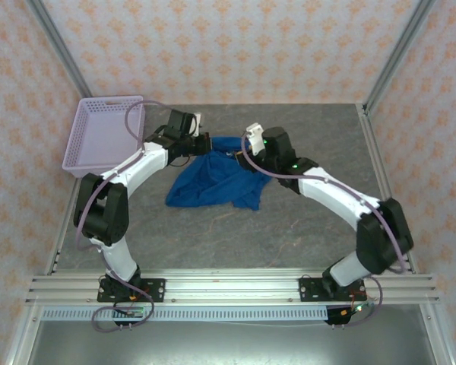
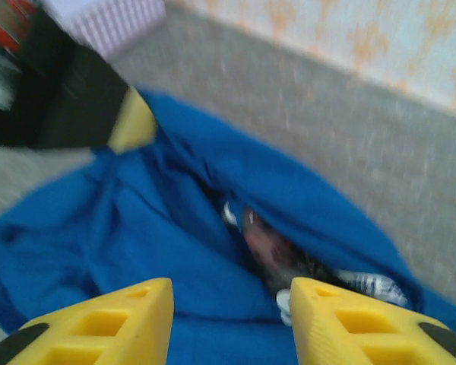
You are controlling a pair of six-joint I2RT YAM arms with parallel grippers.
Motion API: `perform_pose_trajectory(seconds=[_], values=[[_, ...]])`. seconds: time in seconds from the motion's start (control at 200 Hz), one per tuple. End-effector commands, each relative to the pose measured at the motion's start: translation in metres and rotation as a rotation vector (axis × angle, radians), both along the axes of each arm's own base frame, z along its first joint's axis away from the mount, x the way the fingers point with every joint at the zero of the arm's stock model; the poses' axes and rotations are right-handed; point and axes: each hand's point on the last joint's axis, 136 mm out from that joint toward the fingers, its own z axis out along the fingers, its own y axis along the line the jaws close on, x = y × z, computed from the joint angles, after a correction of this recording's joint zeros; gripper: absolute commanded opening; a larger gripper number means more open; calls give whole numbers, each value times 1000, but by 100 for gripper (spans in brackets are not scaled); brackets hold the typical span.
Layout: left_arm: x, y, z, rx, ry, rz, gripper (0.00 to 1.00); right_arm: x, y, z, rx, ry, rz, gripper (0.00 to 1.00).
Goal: Fold the inside-out t-shirt
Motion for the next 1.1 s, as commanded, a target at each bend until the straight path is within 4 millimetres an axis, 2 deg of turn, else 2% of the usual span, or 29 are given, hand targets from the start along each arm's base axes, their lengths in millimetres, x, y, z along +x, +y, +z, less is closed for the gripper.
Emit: perform_pose_trajectory(seconds=[0.0,0.145,0.32,0.52,0.58,0.64,0.716,0.806,0.911,1.096], values=[[1,-8,5,-41,-10,-14,0,22,0,-4,-120,-28,3,52],[0,-8,6,-38,-9,-17,0,39,6,-37,-225,30,25,55],[0,-7,8,-27,-11,-23,0,54,10,-53,-276,50,35,56],[0,-7,10,-24,-16,-28,0,56,16,-80,-314,127,76,55],[0,-6,10,-21,-16,-26,0,58,19,-85,-309,136,80,51],[0,-6,9,-18,-15,-25,0,60,22,-83,-294,135,78,37],[1,-2,6,-4,-10,-11,0,61,26,-66,-242,116,75,19],[1,2,3,14,-3,10,0,54,26,-25,-140,74,63,1],[3,13,0,36,2,63,0,37,14,26,24,19,56,0],[11,40,-12,16,35,165,0,5,-20,120,390,-120,69,0]])
